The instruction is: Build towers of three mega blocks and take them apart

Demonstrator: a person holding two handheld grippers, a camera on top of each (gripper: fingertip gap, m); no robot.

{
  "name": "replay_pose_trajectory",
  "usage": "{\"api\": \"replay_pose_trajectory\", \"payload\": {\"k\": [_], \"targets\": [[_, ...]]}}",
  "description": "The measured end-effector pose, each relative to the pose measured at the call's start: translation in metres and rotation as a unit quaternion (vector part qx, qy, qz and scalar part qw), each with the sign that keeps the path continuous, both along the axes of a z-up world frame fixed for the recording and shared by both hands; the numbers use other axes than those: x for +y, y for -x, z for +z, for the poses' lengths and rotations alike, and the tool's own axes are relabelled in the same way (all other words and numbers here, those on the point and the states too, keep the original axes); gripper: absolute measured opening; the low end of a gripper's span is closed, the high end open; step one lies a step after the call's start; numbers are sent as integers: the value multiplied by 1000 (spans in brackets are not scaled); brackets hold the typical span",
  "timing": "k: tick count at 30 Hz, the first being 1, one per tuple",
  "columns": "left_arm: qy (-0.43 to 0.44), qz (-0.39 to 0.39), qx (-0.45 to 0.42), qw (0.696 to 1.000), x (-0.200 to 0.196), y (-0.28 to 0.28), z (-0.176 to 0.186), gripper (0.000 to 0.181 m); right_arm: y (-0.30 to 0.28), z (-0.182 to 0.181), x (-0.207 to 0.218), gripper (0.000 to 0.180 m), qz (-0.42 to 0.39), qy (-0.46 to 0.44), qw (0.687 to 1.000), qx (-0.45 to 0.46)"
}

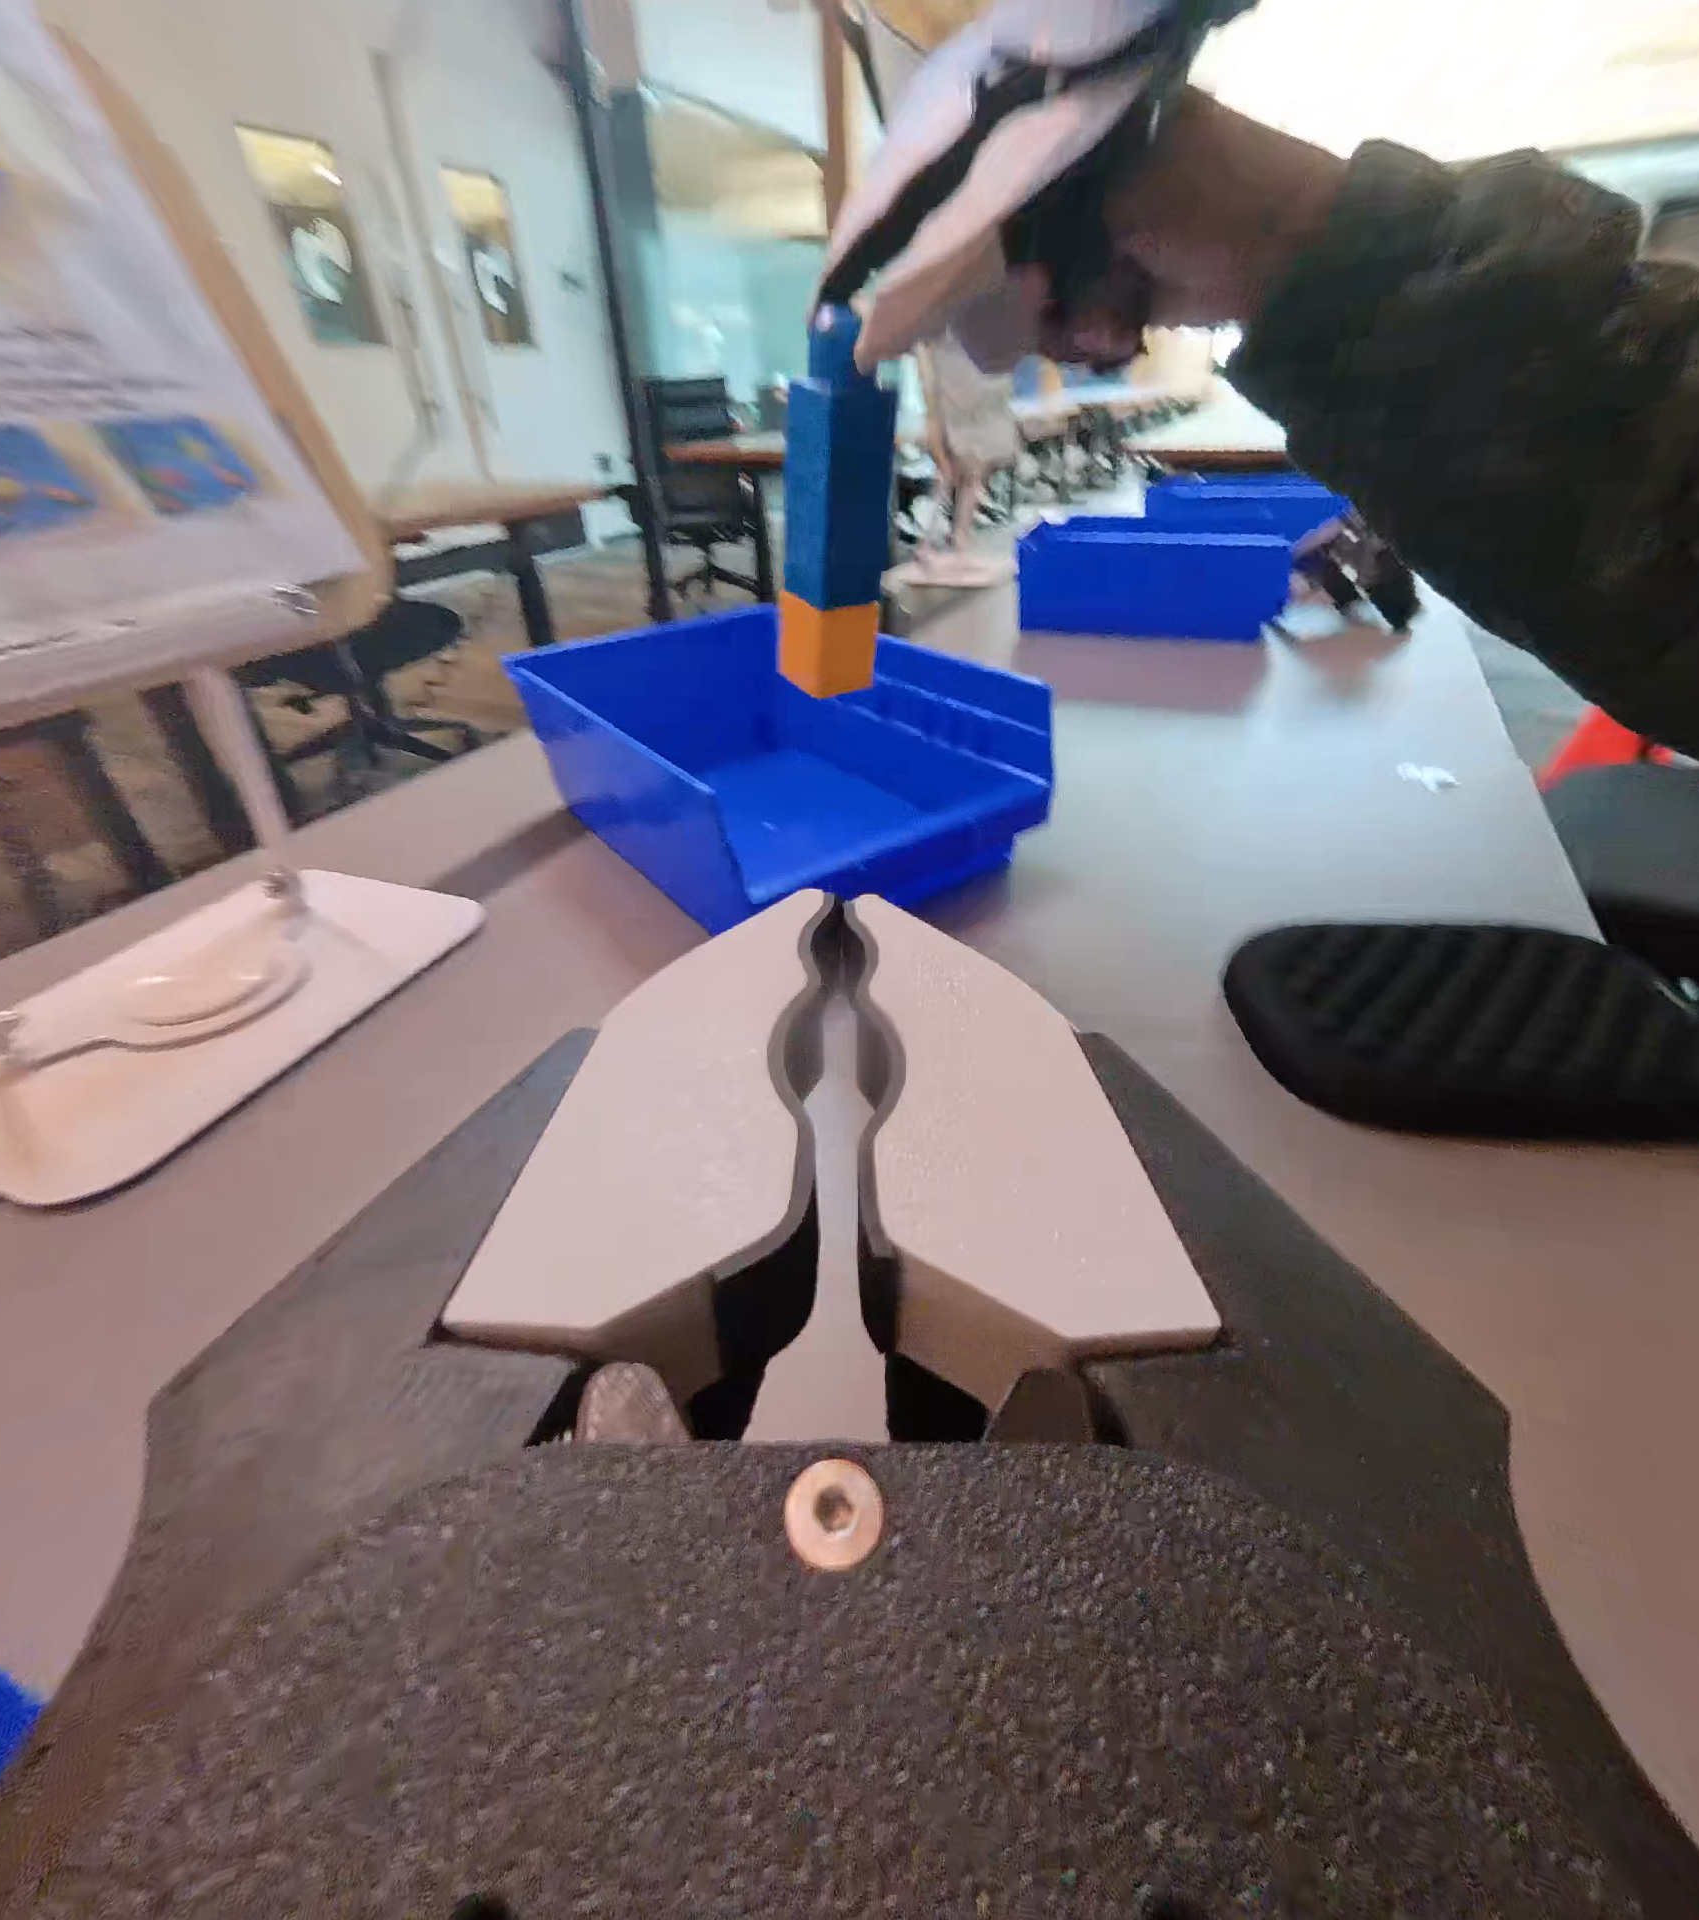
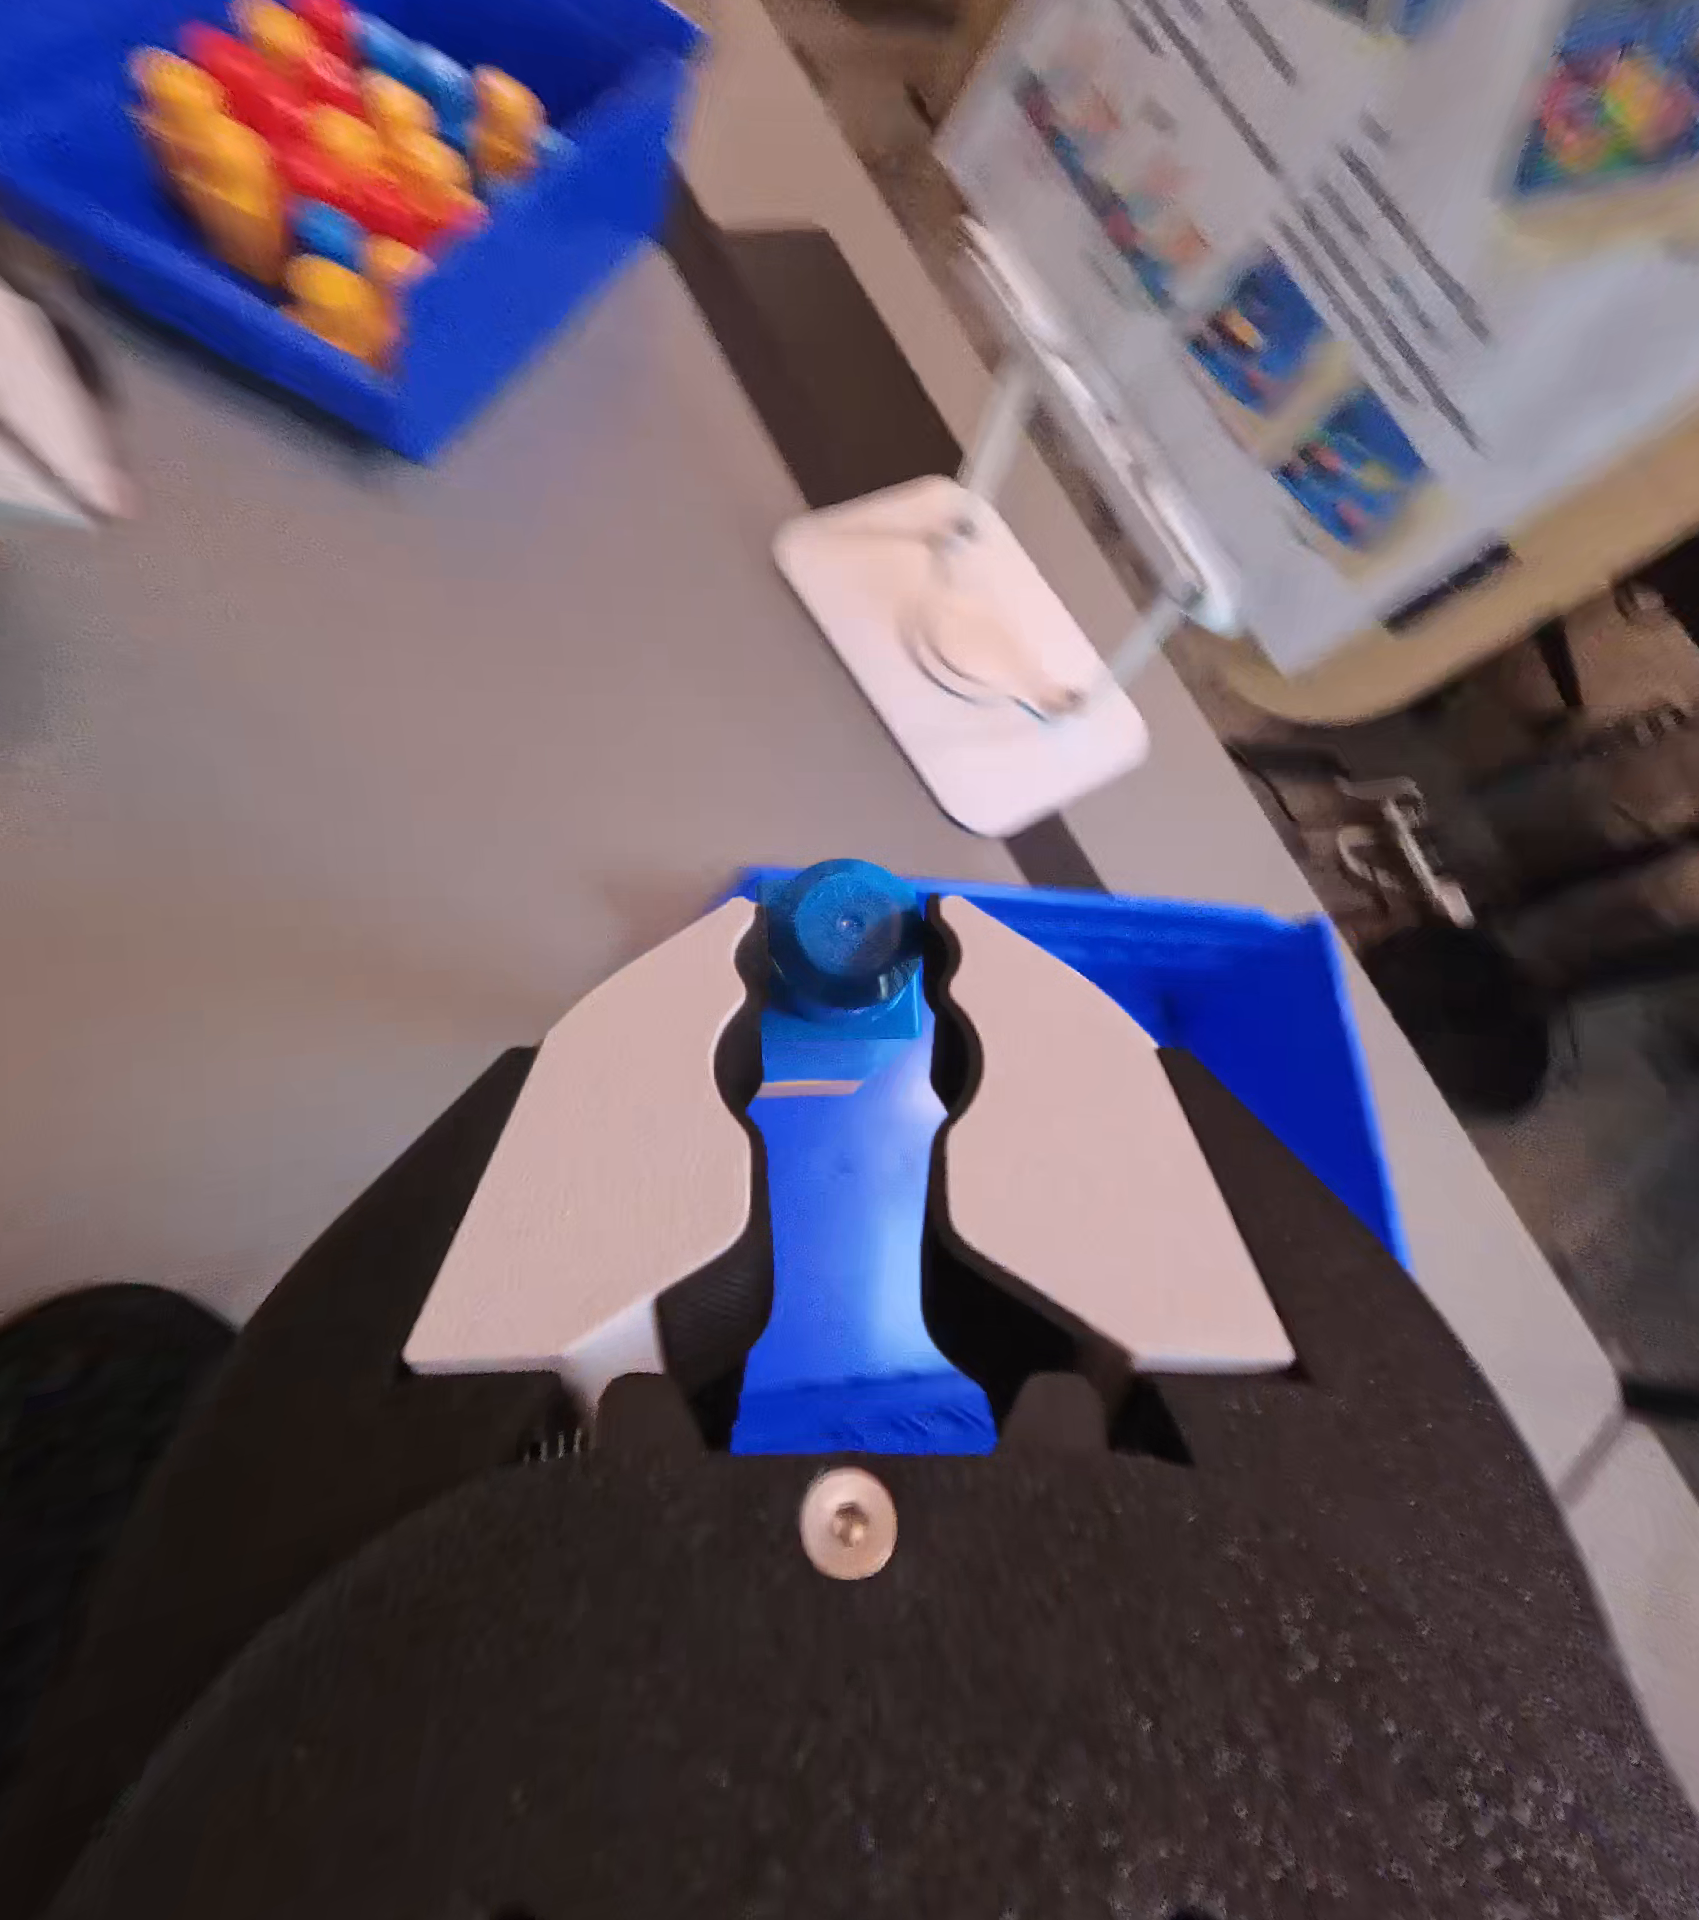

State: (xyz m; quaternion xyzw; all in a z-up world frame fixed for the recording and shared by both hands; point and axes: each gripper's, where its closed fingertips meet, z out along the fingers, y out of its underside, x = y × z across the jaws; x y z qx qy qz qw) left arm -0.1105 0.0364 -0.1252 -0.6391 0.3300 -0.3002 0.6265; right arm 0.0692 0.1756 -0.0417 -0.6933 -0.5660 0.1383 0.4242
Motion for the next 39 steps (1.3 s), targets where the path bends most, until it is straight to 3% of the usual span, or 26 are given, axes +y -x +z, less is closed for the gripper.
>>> {"api": "replay_pose_trajectory", "payload": {"k": [5, 9, 14, 22, 26, 29, 32, 36, 39], "targets": [[-2, 29, -16, 999, 6, 9, 4, 0, -35, -33, 113, 28, -90, 41, 995, -16], [-10, 26, 17, 999, 6, 5, -8, 0, -36, -66, 175, 28, -124, 55, 991, 18], [-2, 15, 40, 999, 8, -1, -24, 0, -24, -98, 218, 28, -120, 71, 990, 24], [54, -15, -8, 998, 11, -2, -32, 0, -22, -123, 251, 29, -110, 79, 990, 40], [61, -17, -4, 998, 13, -3, -38, 0, -22, -124, 255, 29, -114, 85, 988, 58], [65, -20, 3, 998, 13, -5, -42, 0, -26, -120, 252, 43, -130, 82, 987, 46], [62, -17, -7, 998, 12, -3, -37, 0, -25, -85, 241, 46, -147, 50, 984, 82], [46, 9, -21, 999, 14, 8, -22, 0, 6, -12, 174, 51, -103, -16, 978, 179], [28, 46, -33, 998, 18, 22, -7, 0, 33, 13, 99, 66, -77, -60, 967, 234]]}}
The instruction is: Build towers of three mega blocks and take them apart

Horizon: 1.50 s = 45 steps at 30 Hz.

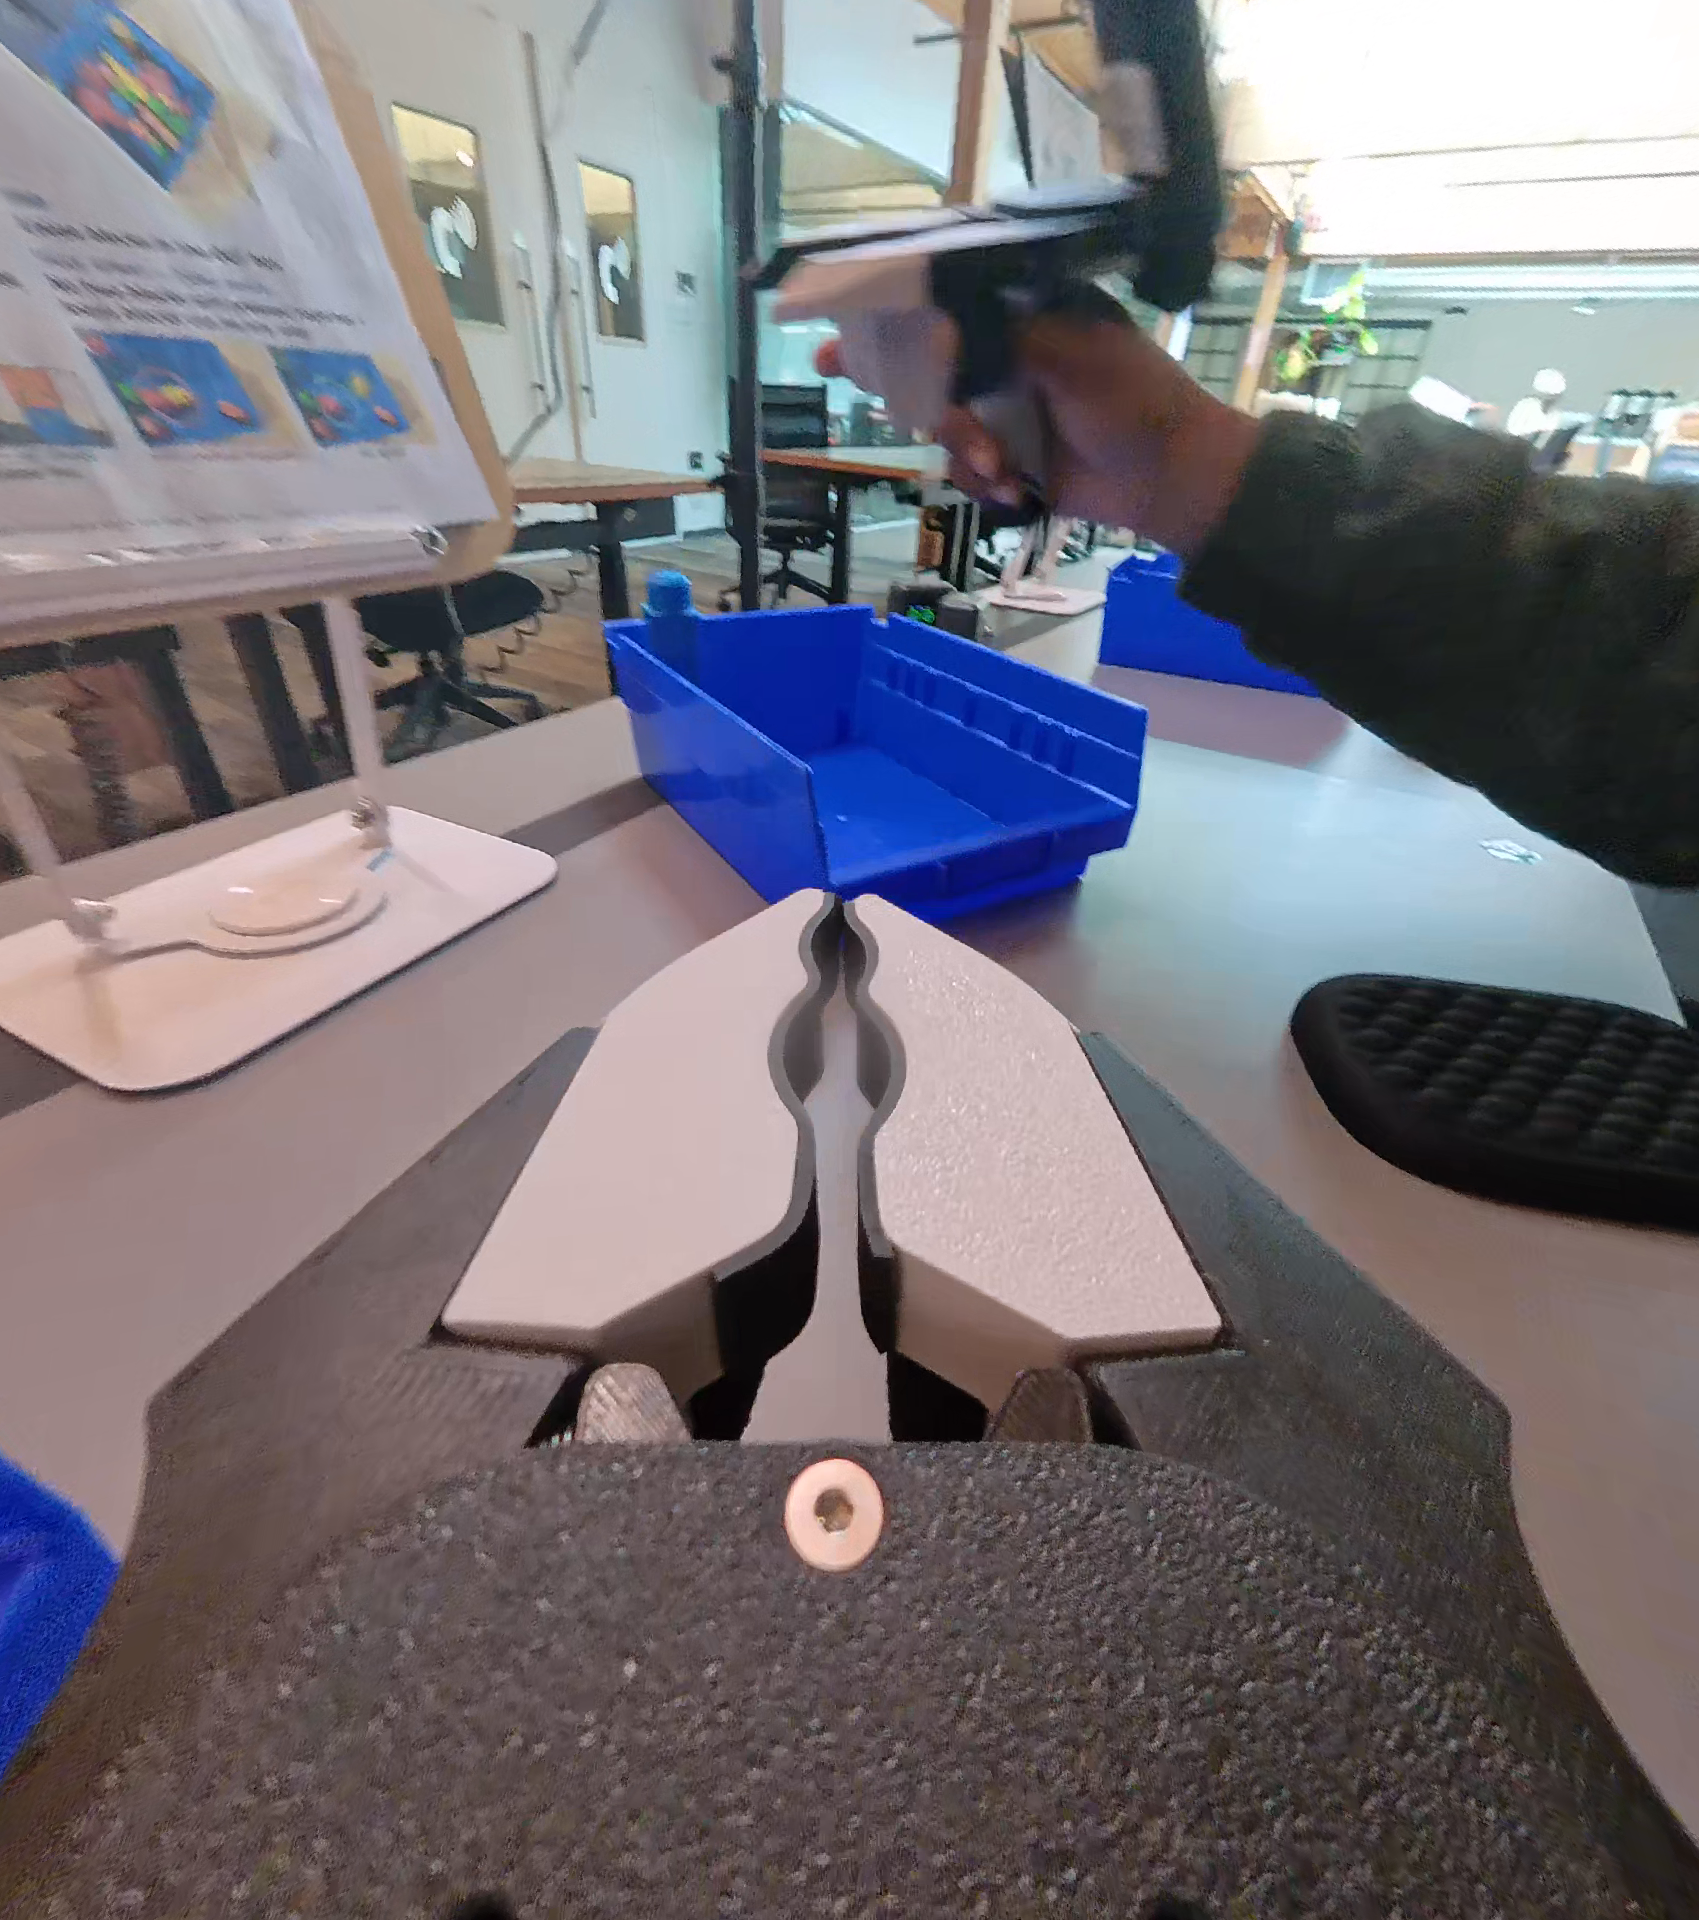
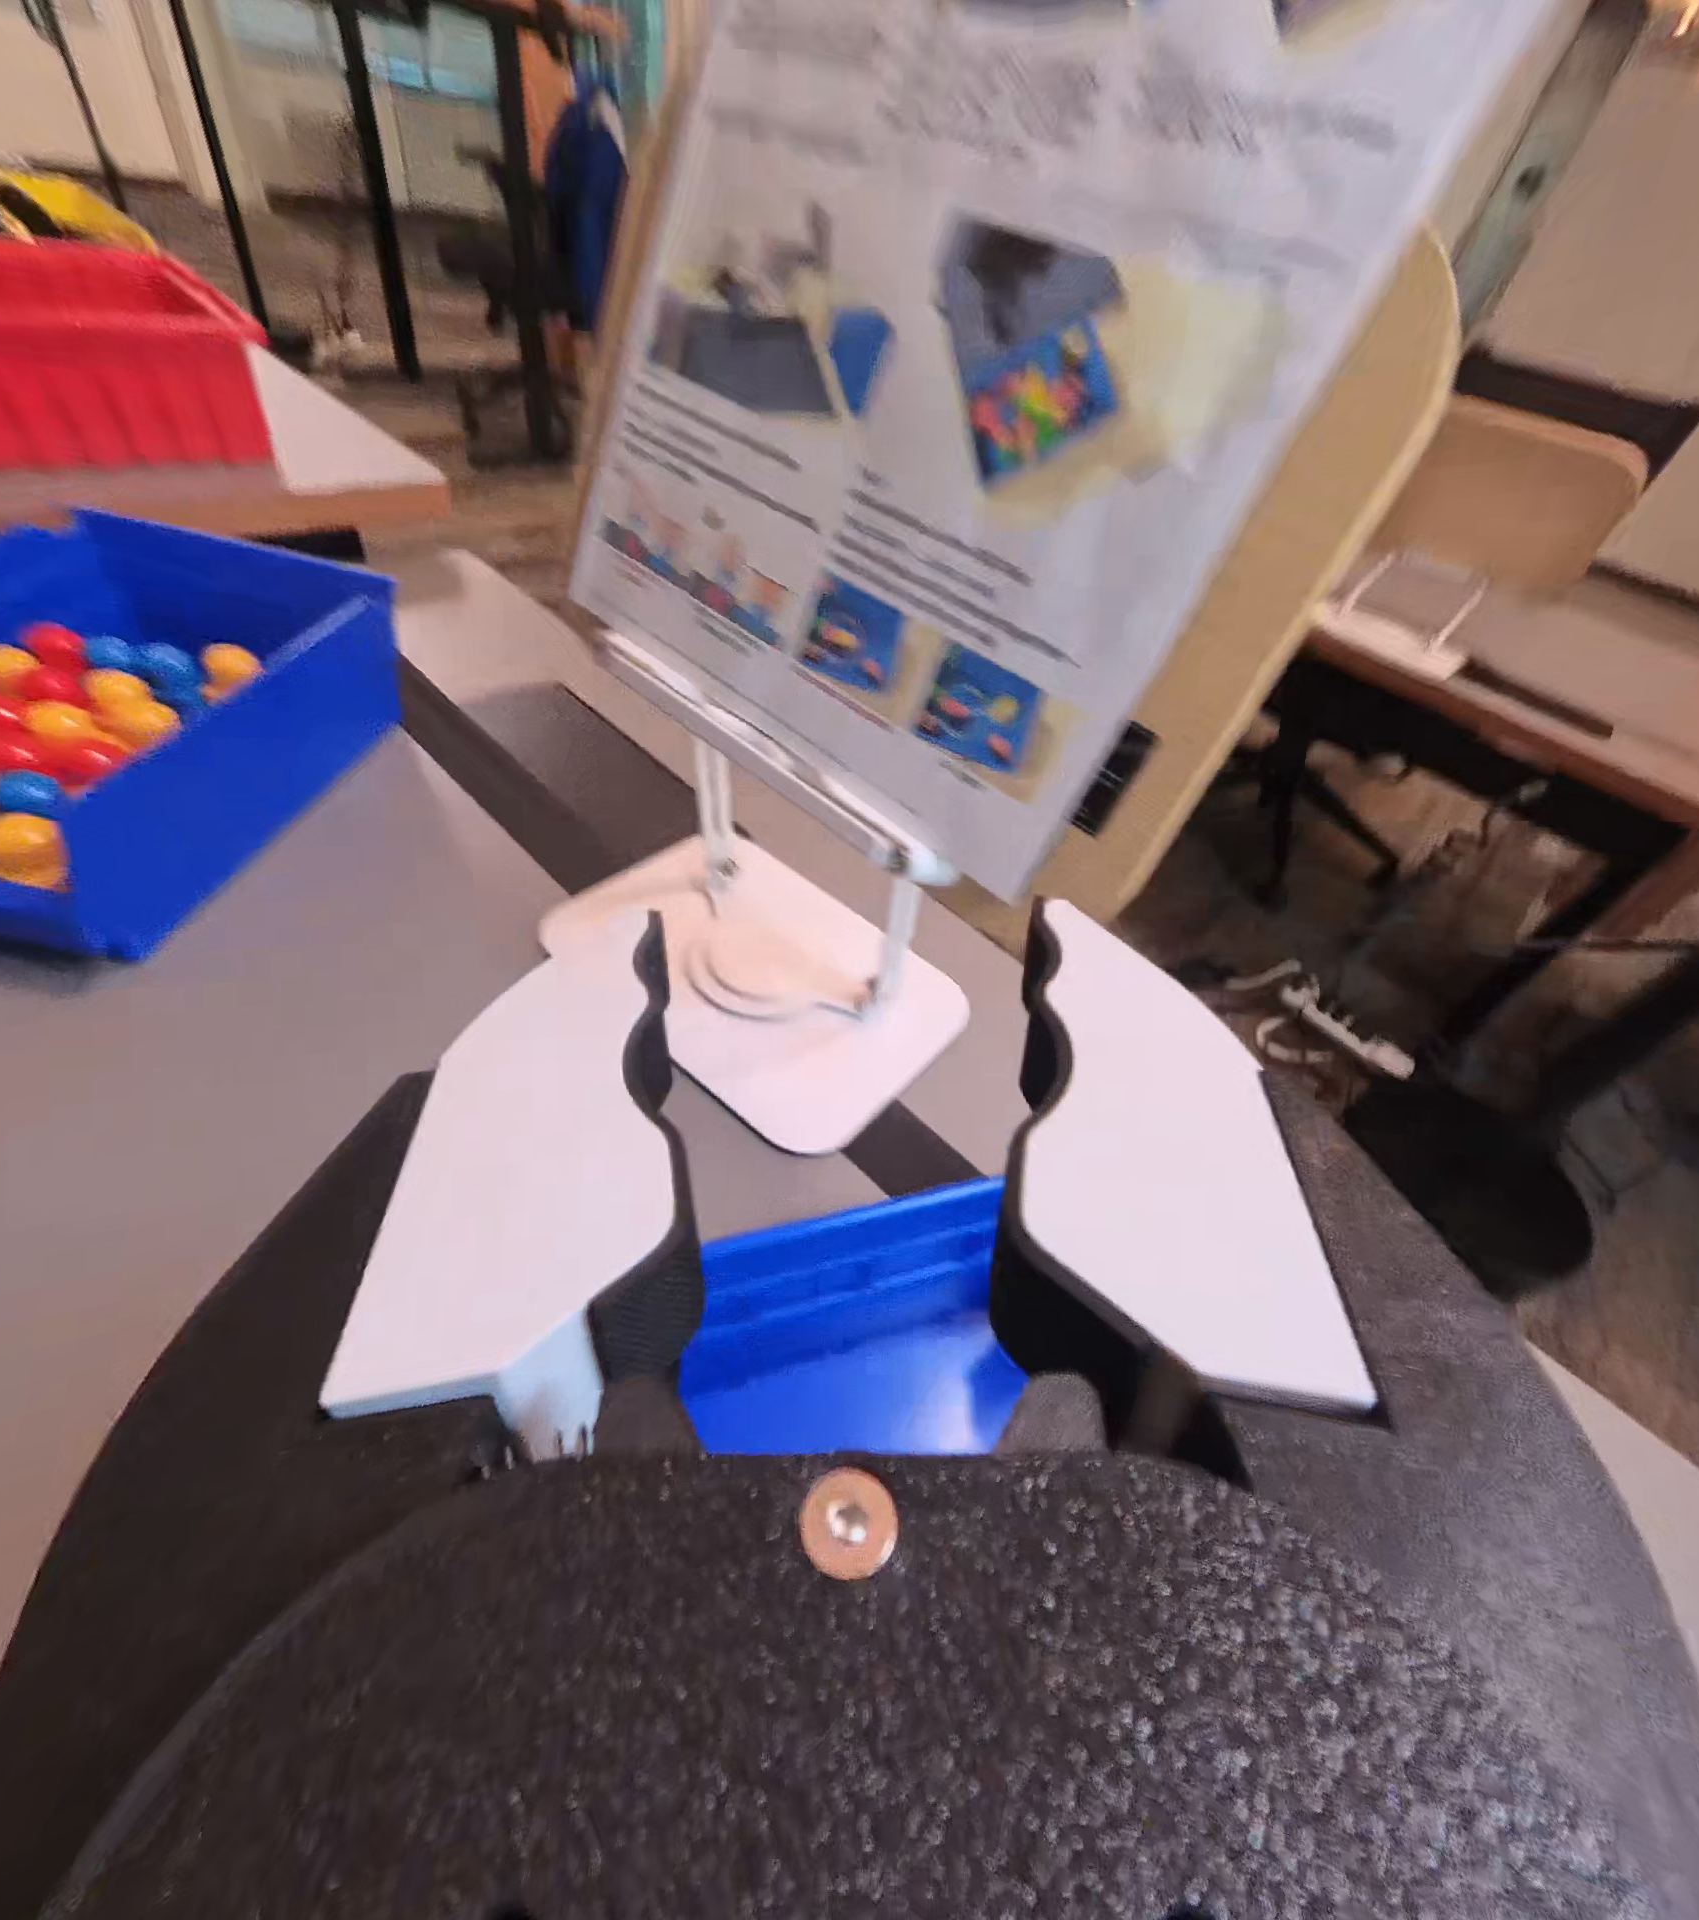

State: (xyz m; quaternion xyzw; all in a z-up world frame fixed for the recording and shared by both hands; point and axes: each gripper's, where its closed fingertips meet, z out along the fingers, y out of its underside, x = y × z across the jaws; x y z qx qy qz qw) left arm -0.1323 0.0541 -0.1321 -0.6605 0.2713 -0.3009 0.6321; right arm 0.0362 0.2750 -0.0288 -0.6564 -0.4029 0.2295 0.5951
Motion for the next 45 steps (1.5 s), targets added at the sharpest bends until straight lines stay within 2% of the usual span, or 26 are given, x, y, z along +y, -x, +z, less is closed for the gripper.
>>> {"api": "replay_pose_trajectory", "payload": {"k": [4, 9, 14, 17, 20, 23, 27, 29, 33, 35, 36, 37, 39, 42, 45], "targets": [[-35, 46, 4, 998, -1, 20, 24, 0, 24, -12, -92, 57, 21, -37, 997, 66], [-65, 127, 30, 989, -8, 65, 52, 0, 38, -73, -163, 1, 58, 34, 992, 110], [-57, 225, 99, 968, -12, 141, 59, 0, 31, -110, -174, 0, 55, 78, 985, 142], [-17, 286, 171, 943, -6, 197, 57, 1, 25, -111, -167, 0, 51, 86, 985, 142], [72, 309, 250, 915, 4, 249, 45, 14, 27, -113, -167, 0, 62, 96, 982, 148], [161, 280, 330, 887, 17, 282, 22, 22, 35, -120, -174, 0, 82, 102, 982, 135], [296, 139, 416, 849, 20, 279, -35, 28, 50, -133, -188, 0, 117, 106, 982, 105], [345, 99, 470, 806, 19, 281, -64, 34, 56, -139, -195, 0, 132, 107, 981, 89], [425, 73, 513, 742, 20, 291, -102, 45, 64, -149, -204, 0, 156, 100, 981, 59], [447, 66, 538, 712, 17, 297, -116, 43, 66, -150, -207, 0, 166, 98, 980, 55], [451, 64, 555, 696, 15, 300, -121, 34, 66, -151, -208, 0, 169, 97, 980, 52], [448, 62, 569, 687, 15, 301, -123, 34, 67, -151, -209, 0, 171, 95, 979, 51], [428, 66, 582, 688, 18, 297, -113, 32, 67, -151, -211, 0, 177, 96, 978, 50], [378, 62, 554, 739, 19, 264, -73, 32, 68, -150, -212, 0, 180, 93, 978, 48], [306, 13, 537, 786, 8, 200, -32, 31, 74, -149, -216, 4, 187, 79, 978, 40]]}}
